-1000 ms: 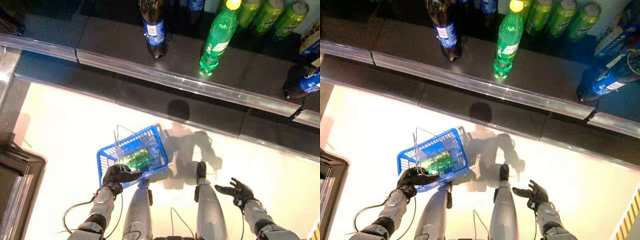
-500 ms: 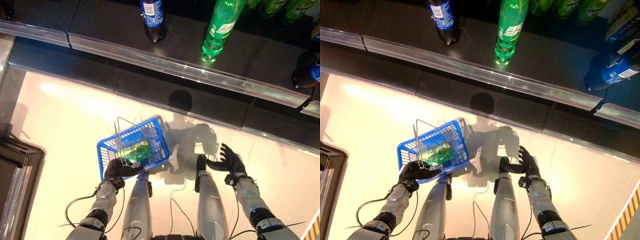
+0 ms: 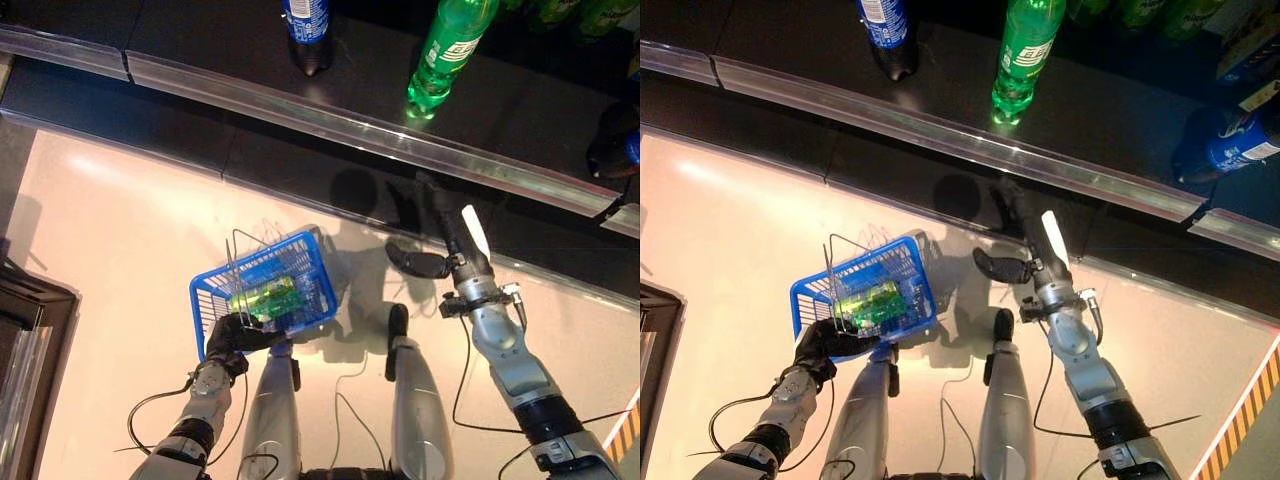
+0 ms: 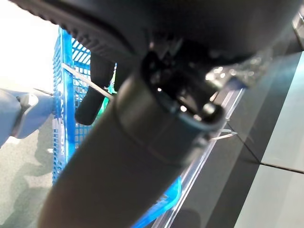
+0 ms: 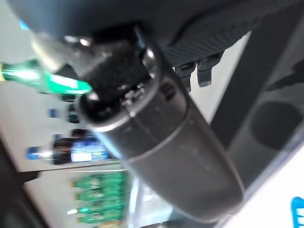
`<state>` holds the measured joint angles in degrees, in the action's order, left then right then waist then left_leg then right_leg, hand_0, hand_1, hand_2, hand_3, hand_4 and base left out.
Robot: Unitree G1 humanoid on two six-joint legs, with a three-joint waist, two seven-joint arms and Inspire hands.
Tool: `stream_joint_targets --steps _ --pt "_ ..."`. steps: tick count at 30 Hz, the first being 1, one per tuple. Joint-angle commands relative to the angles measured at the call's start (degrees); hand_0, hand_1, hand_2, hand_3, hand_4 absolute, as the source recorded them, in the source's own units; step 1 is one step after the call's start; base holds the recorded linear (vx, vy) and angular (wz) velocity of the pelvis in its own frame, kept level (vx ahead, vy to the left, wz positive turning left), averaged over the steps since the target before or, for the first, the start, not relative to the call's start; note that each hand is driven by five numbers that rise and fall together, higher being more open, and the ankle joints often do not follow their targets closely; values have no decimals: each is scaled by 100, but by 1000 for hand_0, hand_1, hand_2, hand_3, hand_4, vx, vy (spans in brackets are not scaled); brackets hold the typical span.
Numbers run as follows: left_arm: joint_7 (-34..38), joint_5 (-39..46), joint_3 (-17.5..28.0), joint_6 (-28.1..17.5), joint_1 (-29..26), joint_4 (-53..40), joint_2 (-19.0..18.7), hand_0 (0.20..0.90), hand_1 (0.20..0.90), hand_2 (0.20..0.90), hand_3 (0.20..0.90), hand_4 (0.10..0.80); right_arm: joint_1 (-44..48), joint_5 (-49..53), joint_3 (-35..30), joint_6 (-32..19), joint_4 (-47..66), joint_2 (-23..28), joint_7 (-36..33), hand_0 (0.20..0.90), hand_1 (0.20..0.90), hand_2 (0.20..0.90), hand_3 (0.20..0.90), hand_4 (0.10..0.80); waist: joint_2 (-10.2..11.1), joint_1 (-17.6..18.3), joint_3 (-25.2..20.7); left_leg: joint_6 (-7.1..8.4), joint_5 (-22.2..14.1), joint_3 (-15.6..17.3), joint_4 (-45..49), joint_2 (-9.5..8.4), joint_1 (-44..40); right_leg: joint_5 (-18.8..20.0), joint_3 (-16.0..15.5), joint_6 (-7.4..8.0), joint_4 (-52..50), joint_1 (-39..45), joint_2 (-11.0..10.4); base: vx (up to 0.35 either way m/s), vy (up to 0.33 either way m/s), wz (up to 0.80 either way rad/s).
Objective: Pick up the drink and place into the basket.
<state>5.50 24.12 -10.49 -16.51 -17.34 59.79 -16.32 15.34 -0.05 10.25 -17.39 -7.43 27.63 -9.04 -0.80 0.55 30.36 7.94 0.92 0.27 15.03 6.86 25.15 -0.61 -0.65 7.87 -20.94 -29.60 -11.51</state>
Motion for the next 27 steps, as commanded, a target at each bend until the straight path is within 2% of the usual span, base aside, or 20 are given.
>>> stream_joint_targets --steps 1,14,27 --pt "-38 213 247 -553 716 -346 -389 300 300 300 200 100 234 40 -433 -677 1106 101 -201 900 900 900 900 800 161 87 -98 -604 -284 -127 558 -371 109 95 -240 -262 77 238 87 0 0 0" --pt "-10 254 221 -519 658 -238 -314 300 300 300 200 100 708 964 -977 -930 1569 -77 -416 900 900 900 900 800 111 94 -57 -542 -293 -137 528 -334 -21 95 -321 -302 254 487 21 0 0 0" --pt "125 191 140 -337 574 -349 -280 300 300 300 200 100 1237 1023 -1114 -873 1251 -65 -908 900 900 900 900 800 76 -2 -58 -539 -270 -146 480 -343 -118 105 -422 -330 338 632 -6 0 0 0"
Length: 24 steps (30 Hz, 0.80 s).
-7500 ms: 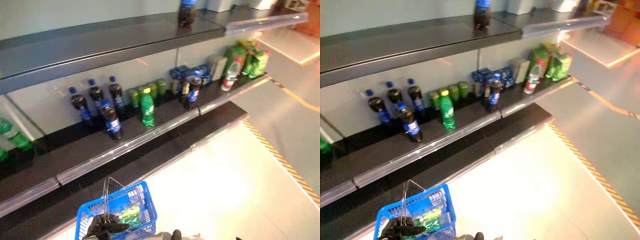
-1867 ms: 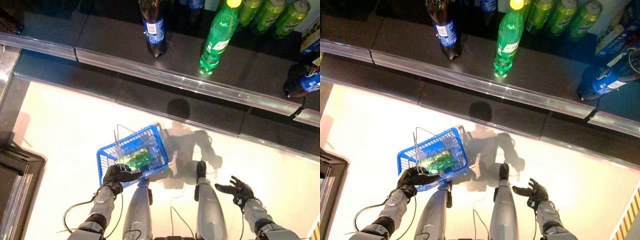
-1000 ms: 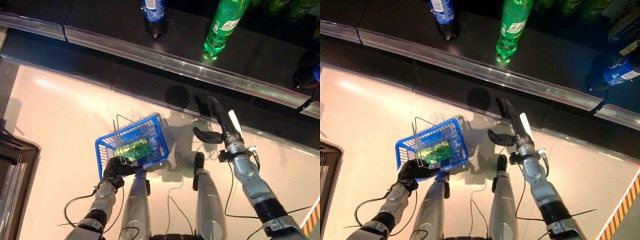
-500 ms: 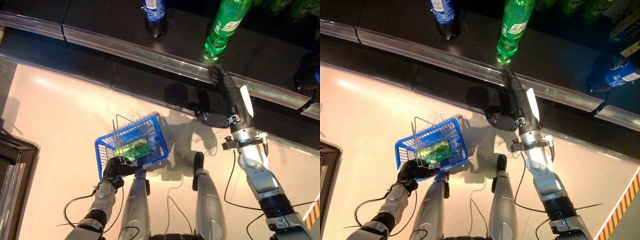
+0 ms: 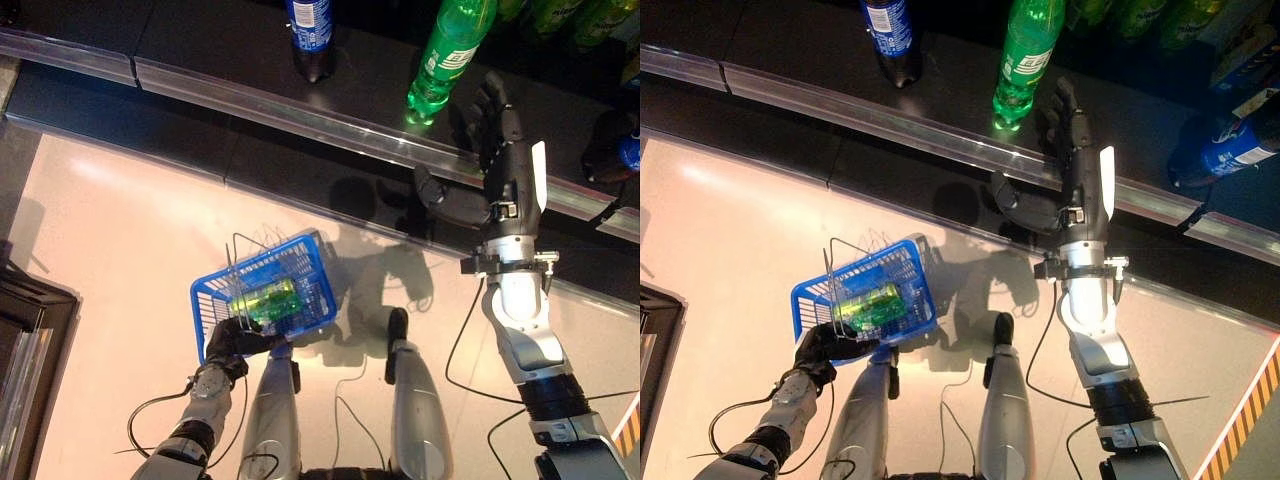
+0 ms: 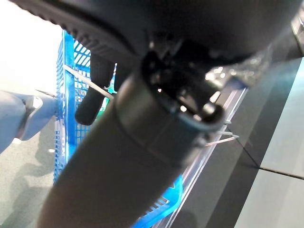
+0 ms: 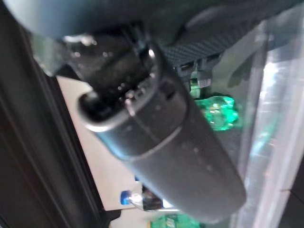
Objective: Pick up the drink and place into the basket.
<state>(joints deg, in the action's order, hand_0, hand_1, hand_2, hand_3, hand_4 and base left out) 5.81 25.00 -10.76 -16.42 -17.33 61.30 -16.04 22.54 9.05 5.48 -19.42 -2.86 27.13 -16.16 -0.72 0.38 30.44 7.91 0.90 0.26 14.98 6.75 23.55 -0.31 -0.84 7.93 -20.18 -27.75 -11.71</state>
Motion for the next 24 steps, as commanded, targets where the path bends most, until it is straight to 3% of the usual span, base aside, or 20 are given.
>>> stream_joint_targets --steps 1,11,24 --pt "78 110 163 -340 569 -488 -317 300 300 300 200 100 569 73 -647 -607 750 -1 -256 900 900 900 900 800 62 8 -68 -530 -270 -152 488 -335 35 75 -407 -334 267 463 8 0 0 0" --pt "169 81 87 -230 551 -436 -328 300 300 300 200 100 972 124 -614 -330 454 151 -508 900 900 900 900 800 27 -71 -73 -523 -248 -166 459 -338 -36 79 -474 -357 333 569 -19 14 0 0" --pt "115 6 -77 -108 486 -519 -353 300 300 300 200 100 1669 809 -463 59 202 249 -225 900 900 900 900 800 -15 -192 -74 -537 -253 -175 427 -362 -89 96 -510 -362 373 621 -45 0 0 0"
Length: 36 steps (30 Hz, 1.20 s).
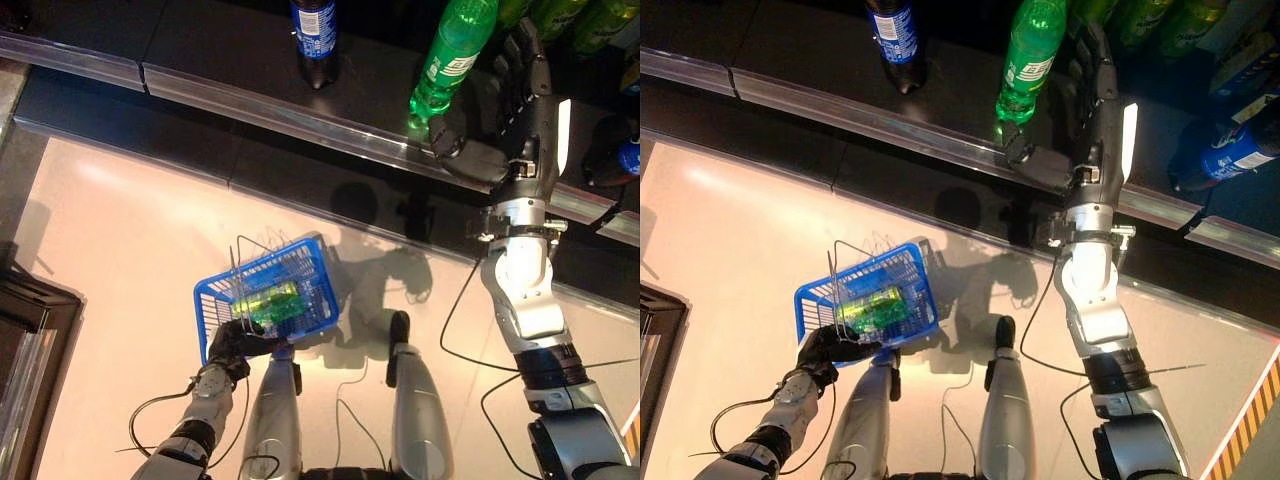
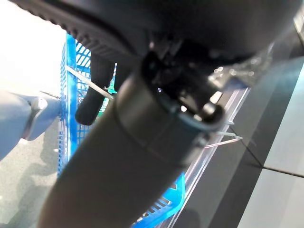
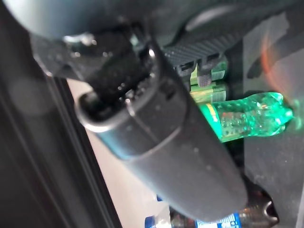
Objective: Pick up the drink and place into the basket.
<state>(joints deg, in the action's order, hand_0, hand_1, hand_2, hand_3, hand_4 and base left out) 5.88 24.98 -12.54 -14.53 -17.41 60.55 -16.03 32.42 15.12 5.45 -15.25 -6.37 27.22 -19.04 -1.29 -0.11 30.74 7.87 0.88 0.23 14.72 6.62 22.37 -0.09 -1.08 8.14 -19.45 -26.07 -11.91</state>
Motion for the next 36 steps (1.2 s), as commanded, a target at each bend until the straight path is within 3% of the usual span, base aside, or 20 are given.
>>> stream_joint_targets --steps 1,11,25,36 --pt "101 -16 94 -261 494 -479 -360 300 300 300 200 100 733 284 -451 -289 495 254 113 900 900 900 900 800 42 -163 -109 -536 -253 -174 454 -354 20 75 -496 -382 298 462 -32 0 0 0" --pt "76 17 -7 -155 479 -499 -462 300 300 300 200 100 1209 1028 -418 -96 83 375 447 900 900 900 900 800 14 -275 -149 -531 -263 -225 474 -369 -34 56 -562 -384 285 543 -58 6 -4 1" --pt "17 48 -128 -120 432 -549 -512 300 300 300 200 100 1847 1191 -219 294 -512 621 543 900 900 900 900 800 -29 -384 -143 -525 -210 -244 363 -388 -79 79 -592 -370 361 587 -72 -1 1 1" --pt "-45 37 -211 -10 454 -597 -620 300 300 300 200 100 2419 1214 163 497 -1697 1127 716 900 900 900 900 800 -41 -524 -209 -509 -224 -319 338 -403 -187 55 -658 -366 372 719 -131 27 0 4"
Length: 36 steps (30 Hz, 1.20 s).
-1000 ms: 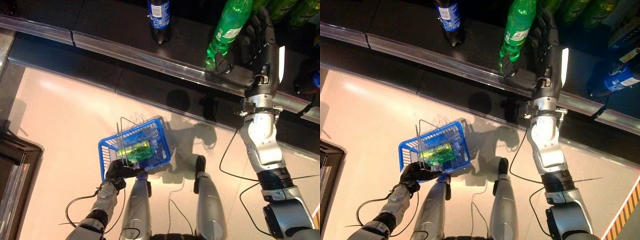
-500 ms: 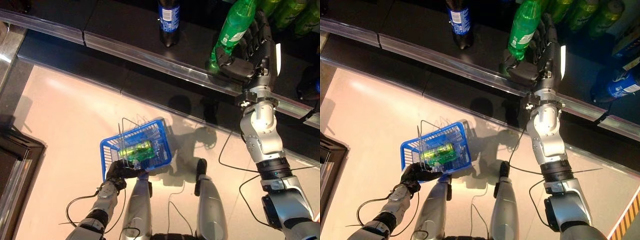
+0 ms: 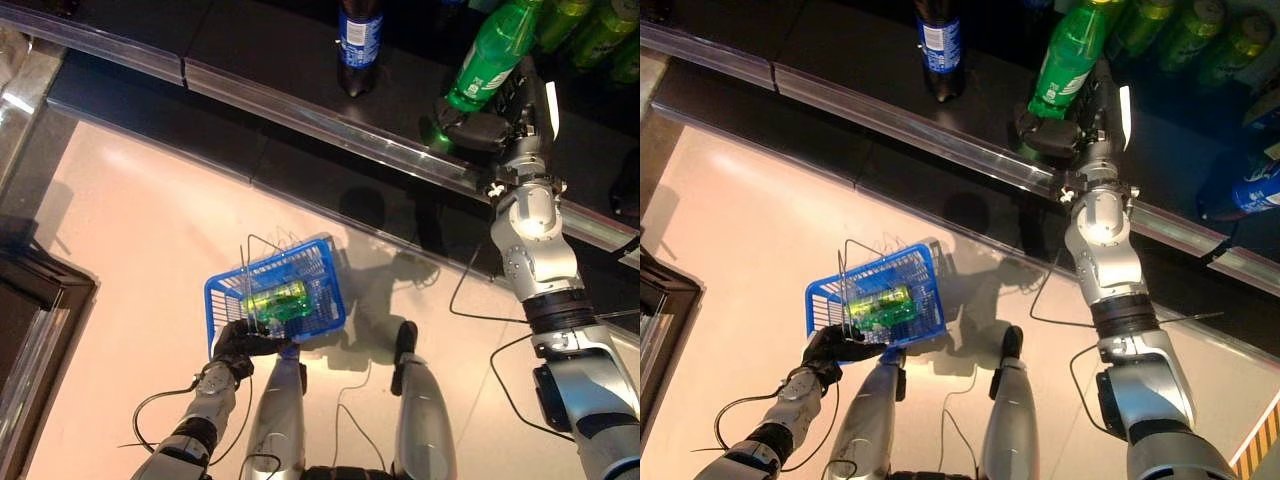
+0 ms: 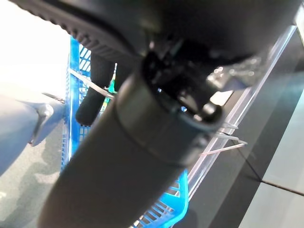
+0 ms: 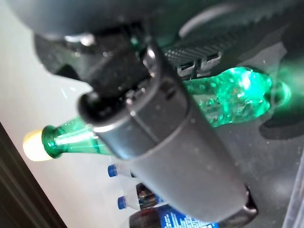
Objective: Pick up the drink and place into the basket.
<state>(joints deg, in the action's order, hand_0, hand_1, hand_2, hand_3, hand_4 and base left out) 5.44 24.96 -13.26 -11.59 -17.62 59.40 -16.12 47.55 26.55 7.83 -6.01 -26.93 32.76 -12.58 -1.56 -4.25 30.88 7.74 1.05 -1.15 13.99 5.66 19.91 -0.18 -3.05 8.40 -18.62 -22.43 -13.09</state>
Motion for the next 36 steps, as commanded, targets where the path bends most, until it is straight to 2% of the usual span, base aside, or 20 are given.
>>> stream_joint_targets --steps 1,13,14,15,36 --pt "-8 41 -139 -298 474 -489 -616 300 300 300 200 100 934 71 -58 -423 328 589 78 900 900 900 900 800 -18 -113 -218 -497 -241 -185 412 -309 59 64 -463 -392 289 357 -14 22 1 3" --pt "-72 61 -215 -293 466 -500 -678 300 300 300 200 100 1342 212 145 -291 -223 716 27 900 900 900 900 800 -44 -208 -203 -510 -217 -230 322 -339 18 51 -490 -388 304 378 -4 2 -2 3" --pt "-68 59 -214 -286 470 -507 -679 300 300 300 200 100 1348 253 146 -297 -253 710 62 839 839 839 829 729 -45 -213 -202 -510 -216 -232 318 -341 18 49 -492 -387 301 377 -3 0 0 0" --pt "-86 45 -198 -300 489 -497 -679 300 300 300 200 100 1361 264 160 -352 -304 707 83 300 300 300 200 100 -46 -225 -207 -506 -213 -228 315 -332 12 44 -500 -388 305 390 -8 0 0 0" --pt "-110 58 -270 -330 470 -503 -693 300 300 300 200 100 1371 269 186 -569 -414 603 115 300 300 300 200 100 -68 -233 -186 -511 -219 -234 307 -344 -6 52 -511 -372 277 366 -19 0 0 0"
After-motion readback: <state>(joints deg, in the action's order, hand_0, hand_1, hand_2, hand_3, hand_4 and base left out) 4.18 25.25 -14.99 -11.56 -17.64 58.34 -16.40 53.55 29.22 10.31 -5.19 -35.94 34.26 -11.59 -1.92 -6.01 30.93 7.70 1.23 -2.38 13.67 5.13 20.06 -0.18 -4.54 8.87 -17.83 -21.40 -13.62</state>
